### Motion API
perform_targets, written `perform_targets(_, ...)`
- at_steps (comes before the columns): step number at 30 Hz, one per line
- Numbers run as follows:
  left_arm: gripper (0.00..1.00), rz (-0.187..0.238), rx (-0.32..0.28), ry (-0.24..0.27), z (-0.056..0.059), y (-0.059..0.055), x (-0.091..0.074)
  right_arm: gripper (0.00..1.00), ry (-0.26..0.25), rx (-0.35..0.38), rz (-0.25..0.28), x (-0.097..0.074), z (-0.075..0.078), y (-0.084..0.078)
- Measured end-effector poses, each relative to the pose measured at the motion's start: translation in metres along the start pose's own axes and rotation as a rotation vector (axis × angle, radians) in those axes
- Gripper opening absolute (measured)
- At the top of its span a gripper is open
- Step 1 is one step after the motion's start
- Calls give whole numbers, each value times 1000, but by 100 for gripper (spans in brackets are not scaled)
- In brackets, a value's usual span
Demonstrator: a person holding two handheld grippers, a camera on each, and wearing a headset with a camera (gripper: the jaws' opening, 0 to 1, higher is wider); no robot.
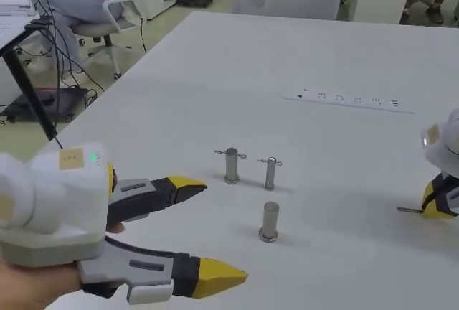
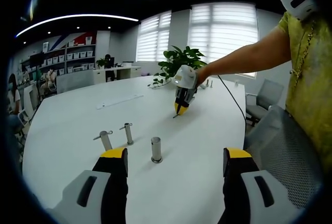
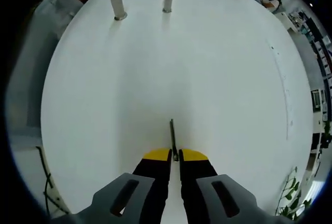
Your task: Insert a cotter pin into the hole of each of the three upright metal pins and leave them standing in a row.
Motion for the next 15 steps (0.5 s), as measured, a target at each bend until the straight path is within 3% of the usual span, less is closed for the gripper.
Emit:
perform_targets(8,74,-2,0,5,2,0,-2,8,39,60,26,0,4,-4)
perform_targets(15,73,-5,-3,7,2,-1,-4,5,17,31,-2,1,2,0)
Point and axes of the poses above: the centre of the closed fingertips' face, and the gripper's own axes: x roughly forward along the fingers, z roughly to its right, y roughly out of its top, the point moved 9 cm from there along -x, roughly backward along the fingers, and after that the axes turned 7 degrees about -y, right-handed, at the moved point
